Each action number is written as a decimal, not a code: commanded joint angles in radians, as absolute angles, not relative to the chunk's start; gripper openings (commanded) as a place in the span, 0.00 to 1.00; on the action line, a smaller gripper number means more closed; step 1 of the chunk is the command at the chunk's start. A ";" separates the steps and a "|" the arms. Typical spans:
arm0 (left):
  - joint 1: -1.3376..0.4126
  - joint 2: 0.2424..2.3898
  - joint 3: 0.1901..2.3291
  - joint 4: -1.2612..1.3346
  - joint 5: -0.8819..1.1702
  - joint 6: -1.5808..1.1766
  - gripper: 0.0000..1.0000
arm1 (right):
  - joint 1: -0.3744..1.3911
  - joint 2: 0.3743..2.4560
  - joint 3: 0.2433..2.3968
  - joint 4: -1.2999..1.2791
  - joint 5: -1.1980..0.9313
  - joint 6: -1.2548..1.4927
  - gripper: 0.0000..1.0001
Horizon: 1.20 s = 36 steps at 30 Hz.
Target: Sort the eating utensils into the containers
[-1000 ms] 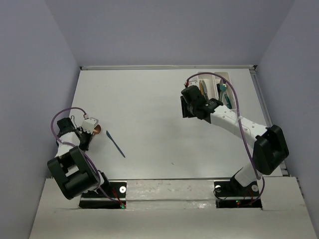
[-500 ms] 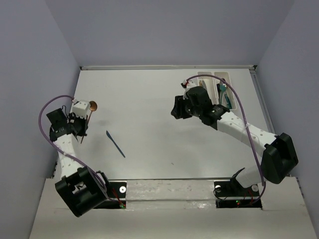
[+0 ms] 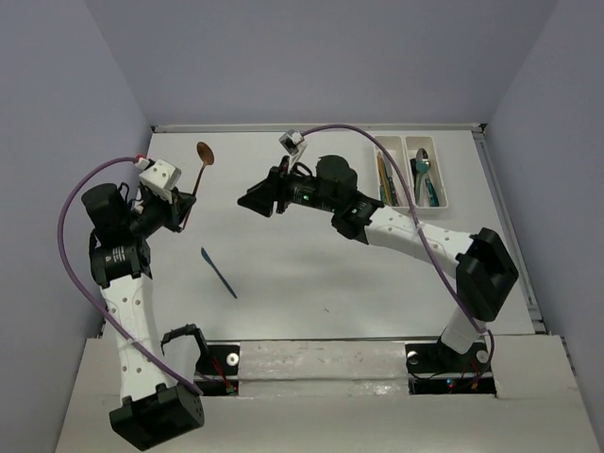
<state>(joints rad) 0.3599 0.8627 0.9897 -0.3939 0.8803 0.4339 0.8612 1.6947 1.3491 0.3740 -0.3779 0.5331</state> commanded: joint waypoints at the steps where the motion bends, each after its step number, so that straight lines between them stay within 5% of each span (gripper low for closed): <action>1: 0.348 0.827 1.017 -0.334 0.975 0.325 0.00 | 0.888 1.727 1.430 0.624 -0.367 0.591 0.62; 24: 0.337 0.833 0.945 -0.239 0.979 0.252 0.00 | 0.968 2.014 1.687 0.681 -0.238 0.764 0.63; 31: 0.334 0.841 0.917 -0.227 0.959 0.261 0.00 | 0.968 2.074 1.749 0.661 -0.242 0.787 0.52; 36: 0.333 0.836 0.911 -0.219 0.954 0.261 0.00 | 0.968 2.108 1.798 0.635 -0.247 0.804 0.28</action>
